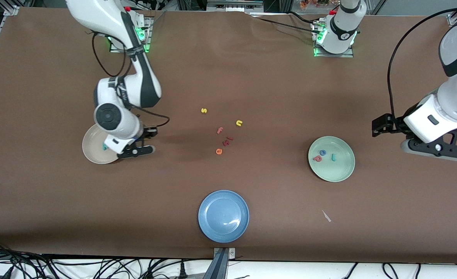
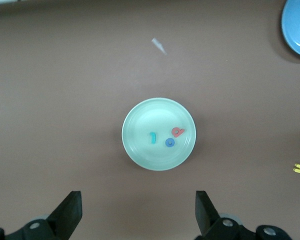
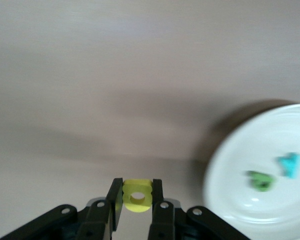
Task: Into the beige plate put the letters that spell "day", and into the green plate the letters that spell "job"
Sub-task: 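Carry the yellow a to the white plate and open the right gripper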
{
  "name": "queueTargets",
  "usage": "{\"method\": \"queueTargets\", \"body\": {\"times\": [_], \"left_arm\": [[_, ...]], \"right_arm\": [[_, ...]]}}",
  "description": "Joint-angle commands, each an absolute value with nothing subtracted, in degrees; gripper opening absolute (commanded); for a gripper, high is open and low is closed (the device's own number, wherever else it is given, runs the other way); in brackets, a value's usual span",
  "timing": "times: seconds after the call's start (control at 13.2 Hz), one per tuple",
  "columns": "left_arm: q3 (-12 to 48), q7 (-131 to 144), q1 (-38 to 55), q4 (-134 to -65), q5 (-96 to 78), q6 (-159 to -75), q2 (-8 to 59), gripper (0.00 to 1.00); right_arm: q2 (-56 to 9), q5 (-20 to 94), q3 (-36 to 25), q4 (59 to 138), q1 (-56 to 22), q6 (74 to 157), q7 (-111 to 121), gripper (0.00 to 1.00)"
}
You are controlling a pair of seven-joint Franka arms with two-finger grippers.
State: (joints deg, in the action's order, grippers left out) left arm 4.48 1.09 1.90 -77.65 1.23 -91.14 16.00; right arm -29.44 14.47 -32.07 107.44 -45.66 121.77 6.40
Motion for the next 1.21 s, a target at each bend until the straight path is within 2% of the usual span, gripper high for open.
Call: {"method": "queueTargets", "body": {"times": [0.0,0.08,0.15,0.23,0.3,0.38,0.76,0.98,1.13], "left_arm": [[3.4,11.0,3.1,-88.9,-0.1,-91.8,7.0,1.0],[3.4,12.7,3.1,-90.7,-0.1,-92.4,5.6,1.0],[3.4,13.3,3.0,-91.5,-0.7,-93.8,4.6,1.0],[3.4,12.7,2.7,-93.0,-1.7,-93.9,3.3,1.0],[3.4,12.7,2.6,-95.3,-1.8,-94.2,1.3,1.0],[3.4,12.5,2.6,-96.4,-1.8,-94.1,0.2,1.0],[3.5,10.4,2.5,-96.8,-2.2,-89.9,-3.1,1.0],[3.7,9.1,2.7,-94.9,-1.5,-88.4,-2.7,1.0],[3.7,6.3,2.8,-94.9,-1.5,-88.1,-2.7,1.0]], "right_arm": [[-29.9,15.5,-36.4,109.7,-44.3,122.4,15.3,0.0],[-30.6,15.6,-36.3,109.8,-41.9,123.0,16.6,0.02],[-32.2,15.6,-36.2,109.7,-40.5,124.4,17.9,0.09],[-33.0,15.6,-36.2,109.7,-39.8,125.4,19.4,0.26],[-33.5,15.7,-36.2,109.6,-39.1,125.2,19.3,0.71],[-33.6,15.7,-36.1,109.1,-39.0,124.6,19.4,1.0],[-32.9,15.7,-35.8,105.6,-40.4,122.7,18.5,1.0],[-33.0,15.7,-35.7,99.7,-40.7,114.4,14.7,1.0],[-33.2,15.6,-35.7,97.8,-41.7,112.6,11.9,1.0]]}}
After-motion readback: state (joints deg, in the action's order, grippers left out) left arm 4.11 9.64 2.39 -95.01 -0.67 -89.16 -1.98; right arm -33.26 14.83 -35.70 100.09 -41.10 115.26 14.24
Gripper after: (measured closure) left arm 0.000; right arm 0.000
